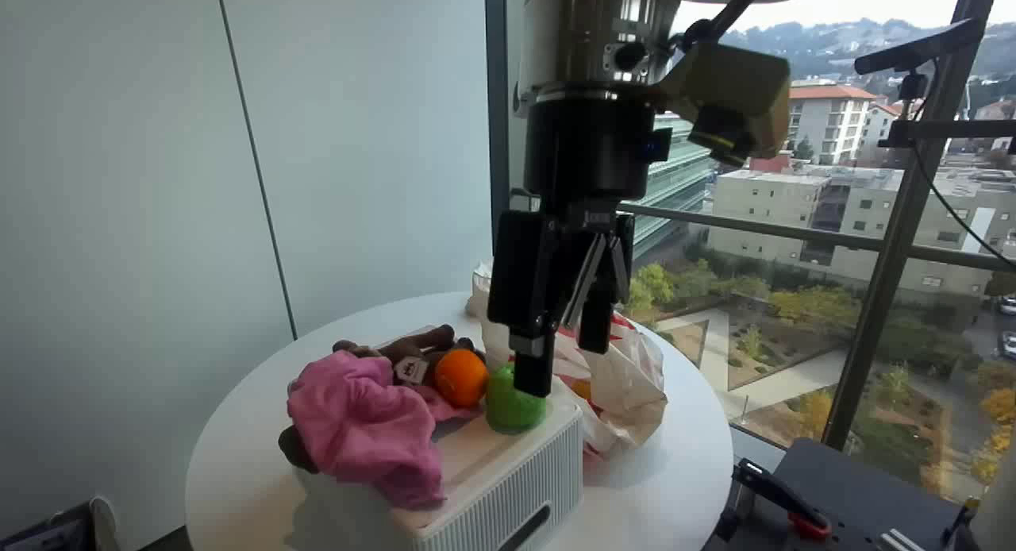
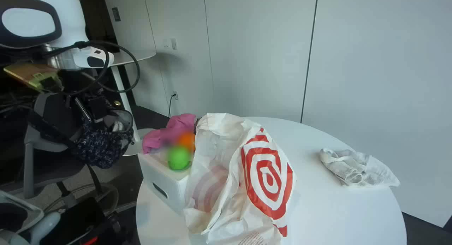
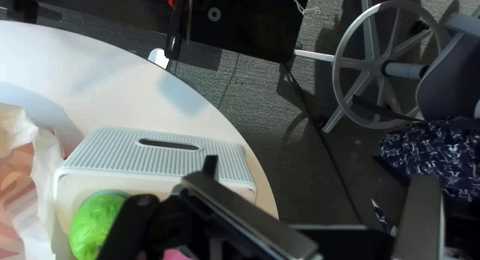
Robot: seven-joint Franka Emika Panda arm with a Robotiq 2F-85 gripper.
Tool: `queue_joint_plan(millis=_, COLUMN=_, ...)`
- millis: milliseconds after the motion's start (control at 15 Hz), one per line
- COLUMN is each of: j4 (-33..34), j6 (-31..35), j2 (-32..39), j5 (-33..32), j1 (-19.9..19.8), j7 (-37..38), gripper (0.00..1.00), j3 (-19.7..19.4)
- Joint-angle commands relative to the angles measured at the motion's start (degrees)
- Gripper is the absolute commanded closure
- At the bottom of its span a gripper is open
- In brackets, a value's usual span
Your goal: Move all the objects from the basket into the plastic
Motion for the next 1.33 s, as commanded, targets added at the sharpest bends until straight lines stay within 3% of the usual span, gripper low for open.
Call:
queue_joint_plan(millis=0, j4=0.16, j6=-0.18, j2=-0.06, j5=0.19, j1=-0.36, j7=-0.17, gripper=0.0, j3=0.3)
queue_joint_plan(millis=400, j4=0.0, j6=0.64, j2=0.45, j5=-0.37, j1=-0.77, j7=-0.05, gripper=0.0, j3=0.6)
queue_joint_plan(millis=867, j4=-3.38, j6=18.47, j2=9.46, j5=-6.59, j1=-5.66, j7=0.18, gripper=0.0, j3=1.1)
queue_joint_plan(millis=1267, j4=-4.14, j6=33.26, j2=20.22, j5=-21.16, j1=-10.97, j7=4.93, gripper=0.0, j3=3.6)
